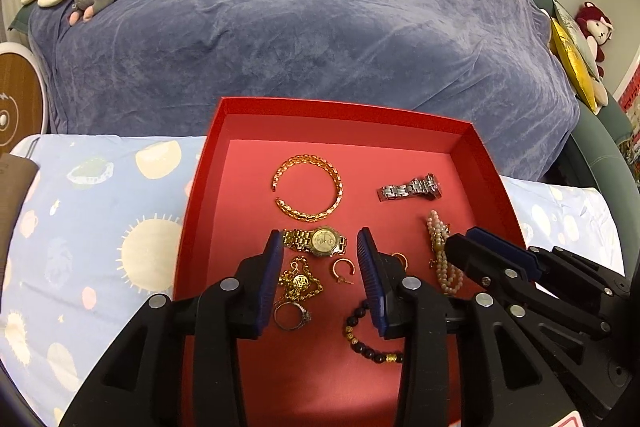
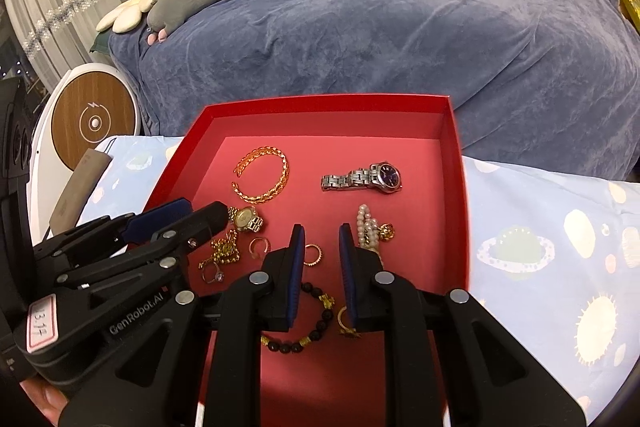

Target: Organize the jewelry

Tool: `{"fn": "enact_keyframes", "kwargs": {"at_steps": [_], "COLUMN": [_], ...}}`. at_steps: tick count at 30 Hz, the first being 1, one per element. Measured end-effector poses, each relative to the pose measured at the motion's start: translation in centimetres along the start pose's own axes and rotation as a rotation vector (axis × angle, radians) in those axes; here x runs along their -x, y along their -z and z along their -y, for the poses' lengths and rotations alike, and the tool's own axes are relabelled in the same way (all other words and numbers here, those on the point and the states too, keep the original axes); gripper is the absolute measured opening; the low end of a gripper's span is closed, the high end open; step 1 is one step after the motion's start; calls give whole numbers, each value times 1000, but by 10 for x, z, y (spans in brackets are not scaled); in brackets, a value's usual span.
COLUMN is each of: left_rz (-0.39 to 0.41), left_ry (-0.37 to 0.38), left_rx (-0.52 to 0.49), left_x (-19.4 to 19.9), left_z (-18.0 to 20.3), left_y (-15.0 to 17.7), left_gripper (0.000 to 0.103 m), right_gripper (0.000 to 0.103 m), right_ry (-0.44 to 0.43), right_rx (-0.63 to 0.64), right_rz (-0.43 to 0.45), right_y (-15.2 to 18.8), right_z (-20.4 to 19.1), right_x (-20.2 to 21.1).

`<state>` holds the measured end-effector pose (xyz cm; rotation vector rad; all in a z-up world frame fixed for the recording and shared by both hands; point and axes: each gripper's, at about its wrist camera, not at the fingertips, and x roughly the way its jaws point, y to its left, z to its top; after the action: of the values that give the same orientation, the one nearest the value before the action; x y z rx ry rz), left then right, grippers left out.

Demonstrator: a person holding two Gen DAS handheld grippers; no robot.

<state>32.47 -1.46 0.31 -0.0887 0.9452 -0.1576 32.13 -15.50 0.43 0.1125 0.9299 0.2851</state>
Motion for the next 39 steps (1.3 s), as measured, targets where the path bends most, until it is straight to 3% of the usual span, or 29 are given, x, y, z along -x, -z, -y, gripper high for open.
{"fn": "enact_keyframes", "kwargs": {"at_steps": [9, 19, 21, 23, 28, 37, 39], "left_rz": [62, 108, 107, 97, 89, 60, 52], "left_ry": [-39, -74, -81, -77, -77, -97, -94], "left_rx": [-19, -30, -28, -24, -11, -38, -38], "left_x": [45, 103, 112, 118, 125, 108, 106], "left_z": [6, 15, 17, 18, 22, 25, 25], "left_y": [23, 78, 92, 104, 132, 146, 149], "left_gripper": [36, 36, 44, 46, 46, 46, 46], "right_gripper": [21, 22, 32, 34, 35, 34, 40], "right_ry": [1, 11, 0, -2, -1, 12, 21], "right_rx": [5, 20, 6, 9, 8, 16, 19], "right_rz": [41, 80, 88, 94, 99, 74, 69], "right_y": [26, 89, 101, 113, 137, 148, 150], "right_z": [0, -10, -10, -13, -22, -25, -25], "right_x": [48, 116, 127, 135, 144, 130, 126]}}
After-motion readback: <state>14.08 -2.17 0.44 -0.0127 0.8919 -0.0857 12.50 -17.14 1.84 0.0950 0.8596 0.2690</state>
